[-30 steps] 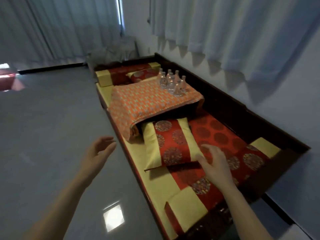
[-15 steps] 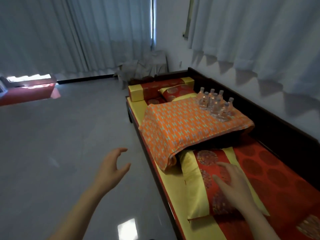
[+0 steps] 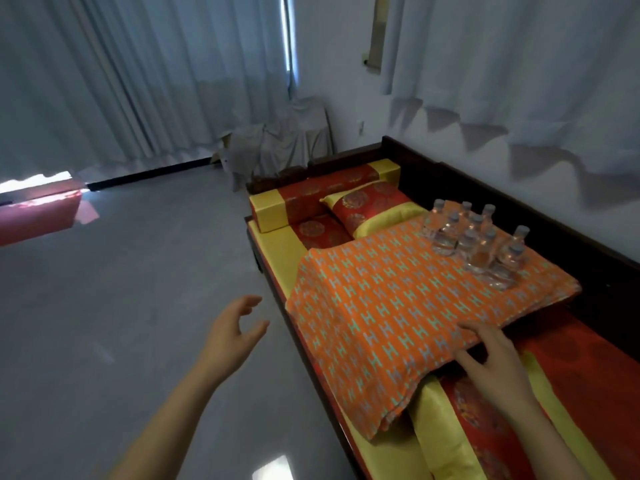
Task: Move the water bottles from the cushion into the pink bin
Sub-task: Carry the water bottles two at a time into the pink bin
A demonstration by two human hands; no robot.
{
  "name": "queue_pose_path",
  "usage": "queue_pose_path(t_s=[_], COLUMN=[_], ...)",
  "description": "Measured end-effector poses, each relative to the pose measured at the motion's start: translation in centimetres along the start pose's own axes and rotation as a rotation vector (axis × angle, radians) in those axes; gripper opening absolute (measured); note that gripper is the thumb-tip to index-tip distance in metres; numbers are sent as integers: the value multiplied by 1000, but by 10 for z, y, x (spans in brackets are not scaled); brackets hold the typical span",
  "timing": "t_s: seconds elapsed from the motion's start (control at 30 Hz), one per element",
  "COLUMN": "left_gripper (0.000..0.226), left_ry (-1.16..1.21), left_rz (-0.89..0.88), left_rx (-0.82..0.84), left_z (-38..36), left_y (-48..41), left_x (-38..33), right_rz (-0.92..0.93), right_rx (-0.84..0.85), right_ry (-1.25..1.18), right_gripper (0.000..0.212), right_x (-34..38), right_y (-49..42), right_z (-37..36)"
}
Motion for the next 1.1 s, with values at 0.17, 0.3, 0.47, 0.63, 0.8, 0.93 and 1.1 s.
queue_pose_path(t_s=[0.17, 0.3, 0.47, 0.63, 0.8, 0.93, 1.1], left_gripper=[29, 18, 17, 17, 19, 18, 15], left_ry=[80, 182, 220, 239, 222, 274, 284], left_rz=[-108, -232, -283, -373, -420, -375, -371], left_rx=[94, 257, 413, 617, 745, 814, 871], left_z=[-31, -63, -116, -188, -264, -326, -403], left_y=[-130, -237, -329, -382, -431, -466, -498], left_x=[13, 14, 12, -13, -36, -51, -80], right_rz=[-84, -215, -347, -489, -662, -744, -725], right_rx=[-125, -252, -321, -409, -469, -503, -498], right_ry=[24, 16, -13, -51, -224, -225, -277], right_gripper=[38, 37, 37, 36, 37, 43, 53], right_x=[19, 20, 20, -7, -55, -82, -98], right_y=[-69, -110, -153, -179, -218, -267, -341], right_z=[-16, -34, -48, -51, -62, -66, -73])
Point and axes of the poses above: each hand's wrist, its own y-axis away from the middle knuckle, its own z-axis out of the back of the hand, x = y × z, the point moved 8 cm from there along -y, towards the middle knuckle, and after that the axes turned 8 degrees about -z, right-handed, at the moved point
